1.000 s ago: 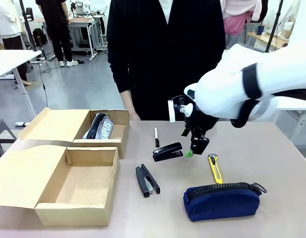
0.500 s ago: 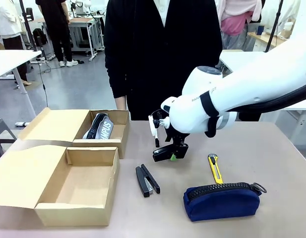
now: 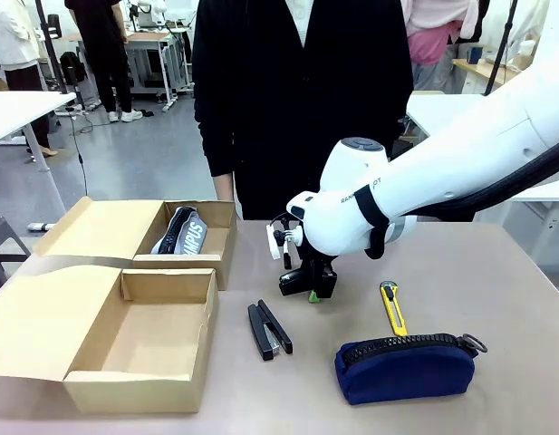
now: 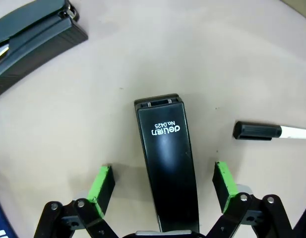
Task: Place items inside the box.
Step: Pick up a Pencil pouch or Stapler and place it inside the Mailer Box closest to the robot.
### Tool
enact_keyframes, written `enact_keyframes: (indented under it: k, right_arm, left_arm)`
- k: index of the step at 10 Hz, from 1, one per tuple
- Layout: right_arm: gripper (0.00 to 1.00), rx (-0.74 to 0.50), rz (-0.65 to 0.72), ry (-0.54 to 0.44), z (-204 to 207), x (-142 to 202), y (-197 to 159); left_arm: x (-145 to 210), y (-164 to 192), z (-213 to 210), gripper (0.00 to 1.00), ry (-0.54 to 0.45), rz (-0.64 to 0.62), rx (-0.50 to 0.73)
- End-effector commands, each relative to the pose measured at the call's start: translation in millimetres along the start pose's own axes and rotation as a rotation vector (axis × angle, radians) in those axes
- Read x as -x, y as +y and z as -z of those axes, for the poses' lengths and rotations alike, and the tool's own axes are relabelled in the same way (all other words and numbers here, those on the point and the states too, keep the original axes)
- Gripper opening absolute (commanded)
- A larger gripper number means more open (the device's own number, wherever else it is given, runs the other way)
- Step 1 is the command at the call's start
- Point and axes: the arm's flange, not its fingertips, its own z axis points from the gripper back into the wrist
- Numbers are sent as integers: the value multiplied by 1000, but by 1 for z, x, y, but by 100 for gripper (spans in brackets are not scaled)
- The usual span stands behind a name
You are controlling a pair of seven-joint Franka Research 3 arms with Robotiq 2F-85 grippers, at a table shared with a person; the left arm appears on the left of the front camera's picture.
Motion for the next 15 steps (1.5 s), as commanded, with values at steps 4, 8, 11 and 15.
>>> enact_keyframes:
  k: [4,8,11,15]
  right_arm:
    - [38,-37,34,17,-8,1,-5]
    - [0,-49,35,1,-9,2,-5]
    - [0,-52,23,-18,-13,-1,-2]
    - [0,-52,-12,-27,-44,-32,33]
  left_arm:
    - [1,1,1,100,-1,17,19]
    - [1,1,1,100,-1,17,19]
    - [1,1,1,100,-1,17,19]
    - [1,1,1,100,-1,17,19]
